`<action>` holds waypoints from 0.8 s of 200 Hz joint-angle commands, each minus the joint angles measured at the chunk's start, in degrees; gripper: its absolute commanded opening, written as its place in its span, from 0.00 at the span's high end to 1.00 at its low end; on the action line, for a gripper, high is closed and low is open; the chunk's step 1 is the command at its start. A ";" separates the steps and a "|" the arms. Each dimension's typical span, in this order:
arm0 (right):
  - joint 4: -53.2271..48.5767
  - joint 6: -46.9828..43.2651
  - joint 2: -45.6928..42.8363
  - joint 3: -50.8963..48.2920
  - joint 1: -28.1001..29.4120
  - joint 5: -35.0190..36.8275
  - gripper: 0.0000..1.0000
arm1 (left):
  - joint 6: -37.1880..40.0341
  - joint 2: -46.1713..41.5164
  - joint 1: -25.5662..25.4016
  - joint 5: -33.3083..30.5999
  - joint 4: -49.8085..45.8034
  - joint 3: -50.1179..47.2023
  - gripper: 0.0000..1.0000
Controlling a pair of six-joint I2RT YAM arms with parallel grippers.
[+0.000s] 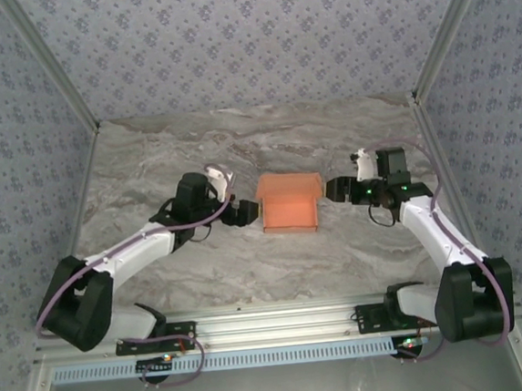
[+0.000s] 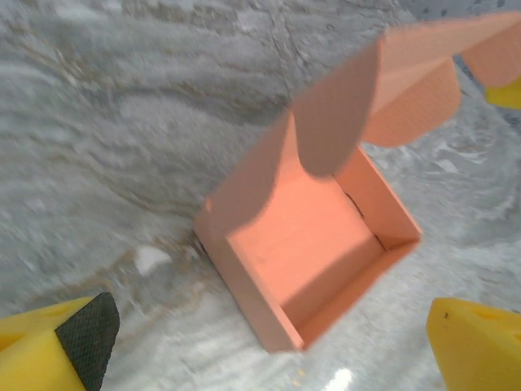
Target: Fold the paper box
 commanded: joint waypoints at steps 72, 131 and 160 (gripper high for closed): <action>12.51 -1.76 8.14 0.37 4.61 -0.70 0.52 | 8.00 10.46 -2.38 -3.14 -1.04 10.67 0.28; 13.65 3.86 9.73 -0.42 6.45 0.94 0.63 | 5.63 11.62 -4.01 -1.50 -4.80 11.84 0.51; 15.08 5.42 9.91 -1.75 7.53 1.78 0.65 | 3.74 12.46 -5.31 -1.52 -4.20 11.69 0.51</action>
